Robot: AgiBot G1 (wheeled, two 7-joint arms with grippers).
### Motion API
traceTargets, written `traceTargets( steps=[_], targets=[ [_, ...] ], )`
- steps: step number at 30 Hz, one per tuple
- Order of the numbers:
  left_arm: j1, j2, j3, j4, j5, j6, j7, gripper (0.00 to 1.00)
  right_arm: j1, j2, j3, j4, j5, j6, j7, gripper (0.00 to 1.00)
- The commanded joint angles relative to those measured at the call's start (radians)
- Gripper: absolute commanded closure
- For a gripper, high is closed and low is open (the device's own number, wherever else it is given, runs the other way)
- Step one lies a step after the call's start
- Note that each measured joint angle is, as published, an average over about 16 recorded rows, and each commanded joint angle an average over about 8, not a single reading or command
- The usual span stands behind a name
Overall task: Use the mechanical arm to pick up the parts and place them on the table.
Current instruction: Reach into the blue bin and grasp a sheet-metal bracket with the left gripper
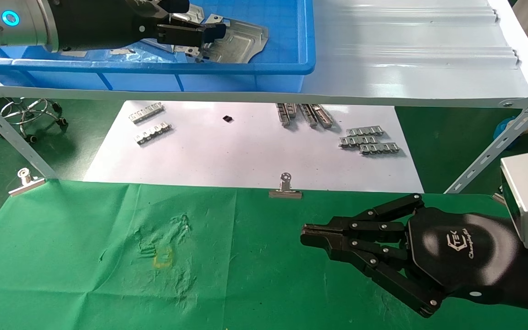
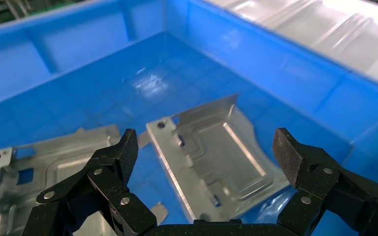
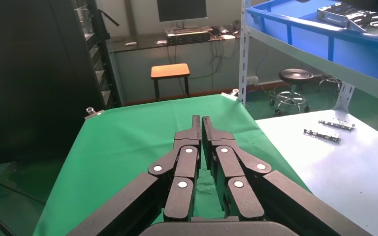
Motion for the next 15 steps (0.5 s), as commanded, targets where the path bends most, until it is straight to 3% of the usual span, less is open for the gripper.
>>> traceTargets(
  steps=[1, 5, 6, 12, 14, 15],
  targets=[
    [-0.032, 0.019, 0.019, 0.049, 0.027, 0.004, -0.011, 0.00, 0.000, 0.000, 0.000, 0.000, 0.000, 0.000, 0.000, 1.00],
    [-0.064, 0.048, 0.039, 0.112, 0.056, -0.004, -0.013, 0.05, 0.000, 0.000, 0.000, 0.000, 0.000, 0.000, 0.000, 1.00],
    [-0.069, 0.055, 0.043, 0.125, 0.062, -0.008, -0.012, 0.12, 0.000, 0.000, 0.000, 0.000, 0.000, 0.000, 0.000, 1.00],
    [-0.091, 0.088, 0.056, 0.187, 0.082, -0.034, -0.002, 0.86, 0.000, 0.000, 0.000, 0.000, 0.000, 0.000, 0.000, 1.00],
    [-0.097, 0.096, 0.058, 0.201, 0.087, -0.043, 0.003, 1.00, 0.000, 0.000, 0.000, 0.000, 0.000, 0.000, 0.000, 1.00],
    [-0.099, 0.099, 0.060, 0.207, 0.089, -0.048, 0.006, 1.00, 0.000, 0.000, 0.000, 0.000, 0.000, 0.000, 0.000, 1.00]
  ],
)
